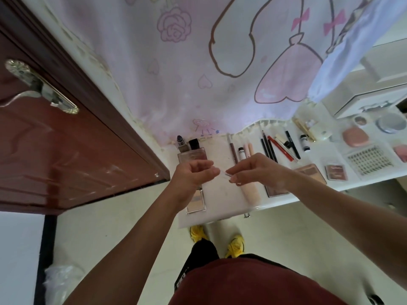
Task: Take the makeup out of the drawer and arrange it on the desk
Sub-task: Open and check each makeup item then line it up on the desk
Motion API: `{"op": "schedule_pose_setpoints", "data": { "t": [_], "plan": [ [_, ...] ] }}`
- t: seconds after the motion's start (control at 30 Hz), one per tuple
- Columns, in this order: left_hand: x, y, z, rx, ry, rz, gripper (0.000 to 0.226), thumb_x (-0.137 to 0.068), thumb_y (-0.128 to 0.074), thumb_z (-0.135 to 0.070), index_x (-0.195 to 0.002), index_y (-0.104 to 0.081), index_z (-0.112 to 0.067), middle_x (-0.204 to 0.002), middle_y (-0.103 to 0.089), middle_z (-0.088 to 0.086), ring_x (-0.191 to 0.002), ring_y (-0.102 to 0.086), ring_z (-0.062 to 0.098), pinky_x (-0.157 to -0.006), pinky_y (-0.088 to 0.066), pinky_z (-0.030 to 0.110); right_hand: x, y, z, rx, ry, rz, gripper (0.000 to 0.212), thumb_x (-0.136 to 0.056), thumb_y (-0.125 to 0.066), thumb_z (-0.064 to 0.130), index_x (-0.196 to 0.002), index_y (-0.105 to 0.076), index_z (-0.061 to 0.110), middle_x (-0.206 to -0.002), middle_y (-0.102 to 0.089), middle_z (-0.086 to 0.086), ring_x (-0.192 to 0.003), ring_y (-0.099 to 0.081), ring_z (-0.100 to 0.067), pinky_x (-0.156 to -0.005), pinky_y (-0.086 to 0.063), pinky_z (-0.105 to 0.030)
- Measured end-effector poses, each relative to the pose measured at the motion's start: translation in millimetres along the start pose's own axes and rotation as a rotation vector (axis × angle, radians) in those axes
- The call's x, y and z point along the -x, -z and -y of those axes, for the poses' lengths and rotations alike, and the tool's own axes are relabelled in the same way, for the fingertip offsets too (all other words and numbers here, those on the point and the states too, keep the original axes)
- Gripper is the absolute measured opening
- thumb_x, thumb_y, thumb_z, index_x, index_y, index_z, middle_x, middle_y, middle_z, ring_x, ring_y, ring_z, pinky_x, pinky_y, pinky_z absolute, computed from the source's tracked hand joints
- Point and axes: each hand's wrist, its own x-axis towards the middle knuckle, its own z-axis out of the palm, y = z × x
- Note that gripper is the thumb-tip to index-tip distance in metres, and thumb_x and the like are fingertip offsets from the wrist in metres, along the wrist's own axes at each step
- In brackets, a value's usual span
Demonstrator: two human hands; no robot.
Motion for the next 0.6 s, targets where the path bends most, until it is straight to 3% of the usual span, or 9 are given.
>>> {"op": "schedule_pose_setpoints", "data": {
  "t": [0.1,0.17,0.3,0.47,0.53,0.6],
  "plan": [
    [3,-1,-3,0.056,-0.011,0.012,0.058,-0.052,-0.089,-0.024,-0.102,-0.069,-0.002,-0.101,-0.068,0.019,-0.094,-0.064,0.031,-0.101,-0.046,0.051,2,3,2,-0.070,0.018,0.028,0.031,-0.082,-0.072,0.011,-0.107,-0.071,-0.007,-0.099,-0.076,-0.006,-0.096,-0.069,-0.022,-0.090,-0.056,-0.034],
    [7,-2,-5,0.072,-0.006,0.035,0.053,-0.059,-0.088,-0.014,-0.105,-0.067,0.002,-0.102,-0.067,0.021,-0.094,-0.063,0.031,-0.100,-0.046,0.050,4,5,5,-0.101,0.032,0.041,0.034,-0.078,-0.074,0.017,-0.106,-0.073,-0.002,-0.100,-0.076,-0.009,-0.096,-0.070,-0.024,-0.090,-0.057,-0.033],
    [12,-4,-8,0.108,-0.003,0.031,0.049,-0.062,-0.080,-0.011,-0.106,-0.065,0.003,-0.105,-0.065,0.023,-0.095,-0.062,0.032,-0.100,-0.046,0.049,6,4,5,-0.070,0.057,0.036,0.022,-0.085,-0.071,0.010,-0.107,-0.074,0.008,-0.100,-0.076,-0.009,-0.095,-0.070,-0.021,-0.087,-0.057,-0.030],
    [14,-2,-8,0.167,-0.004,-0.010,0.048,-0.064,-0.075,-0.009,-0.108,-0.063,0.003,-0.104,-0.066,0.019,-0.093,-0.065,0.027,-0.091,-0.054,0.033,6,1,6,-0.031,0.022,0.020,0.047,-0.071,-0.078,0.025,-0.115,-0.070,0.012,-0.105,-0.075,0.001,-0.100,-0.070,-0.015,-0.094,-0.055,-0.034],
    [14,1,-5,0.177,-0.013,-0.014,0.042,-0.065,-0.075,-0.009,-0.105,-0.065,0.001,-0.098,-0.067,0.015,-0.090,-0.065,0.024,-0.085,-0.056,0.029,7,0,4,0.018,0.018,-0.002,0.046,-0.069,-0.079,0.027,-0.113,-0.071,0.014,-0.099,-0.075,0.004,-0.095,-0.070,-0.011,-0.092,-0.056,-0.033],
    [14,3,0,0.174,-0.011,-0.011,0.037,-0.066,-0.075,-0.009,-0.101,-0.066,-0.001,-0.093,-0.068,0.012,-0.087,-0.065,0.022,-0.081,-0.055,0.027,7,0,-1,0.004,0.026,-0.014,0.044,-0.069,-0.079,0.030,-0.109,-0.074,0.013,-0.096,-0.076,-0.002,-0.092,-0.071,-0.014,-0.089,-0.057,-0.035]
  ]
}}
